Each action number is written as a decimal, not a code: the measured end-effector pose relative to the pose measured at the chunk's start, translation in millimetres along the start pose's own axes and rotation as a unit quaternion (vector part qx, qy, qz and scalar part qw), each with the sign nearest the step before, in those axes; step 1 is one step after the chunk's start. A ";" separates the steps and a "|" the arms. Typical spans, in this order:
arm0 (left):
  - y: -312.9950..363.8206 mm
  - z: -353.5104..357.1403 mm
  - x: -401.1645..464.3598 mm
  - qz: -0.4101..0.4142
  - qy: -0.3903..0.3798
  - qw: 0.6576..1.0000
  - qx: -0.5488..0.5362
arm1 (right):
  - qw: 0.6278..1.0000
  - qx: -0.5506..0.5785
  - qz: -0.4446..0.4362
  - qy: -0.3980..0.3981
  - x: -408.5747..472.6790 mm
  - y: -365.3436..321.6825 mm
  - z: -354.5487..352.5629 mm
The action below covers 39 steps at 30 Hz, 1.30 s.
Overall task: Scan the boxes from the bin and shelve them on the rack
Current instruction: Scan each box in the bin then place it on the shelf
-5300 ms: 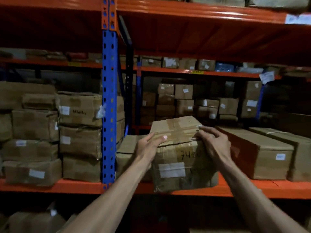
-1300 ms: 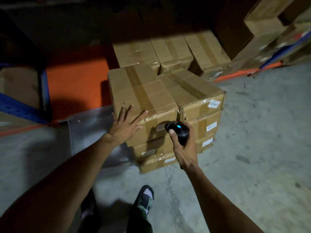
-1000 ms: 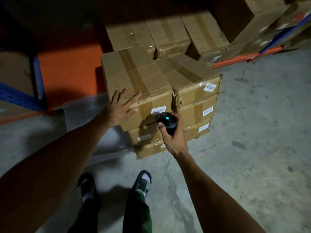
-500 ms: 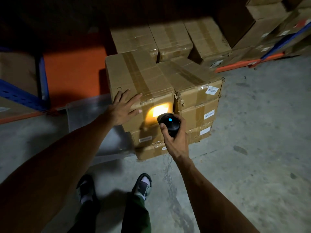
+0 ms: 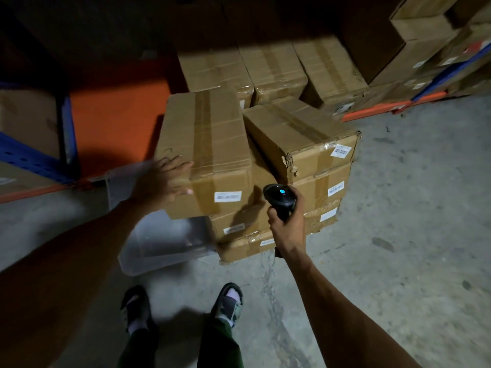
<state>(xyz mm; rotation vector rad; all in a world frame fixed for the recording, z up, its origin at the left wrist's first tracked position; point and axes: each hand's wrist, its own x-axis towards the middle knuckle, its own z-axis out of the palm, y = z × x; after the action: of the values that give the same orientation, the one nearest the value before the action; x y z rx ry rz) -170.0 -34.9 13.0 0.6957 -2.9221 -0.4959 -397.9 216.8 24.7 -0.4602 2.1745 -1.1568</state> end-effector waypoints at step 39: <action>-64.4 39.8 -43.3 -0.391 0.236 0.700 -0.549 | 0.993 0.014 -0.116 -0.036 50.7 -59.2 172.6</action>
<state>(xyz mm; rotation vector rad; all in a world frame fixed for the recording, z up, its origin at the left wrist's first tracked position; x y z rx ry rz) -110.9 -58.0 -46.9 1.4360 -1.2636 -1.5890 -319.4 49.5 -16.9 -0.7462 2.0800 -1.2706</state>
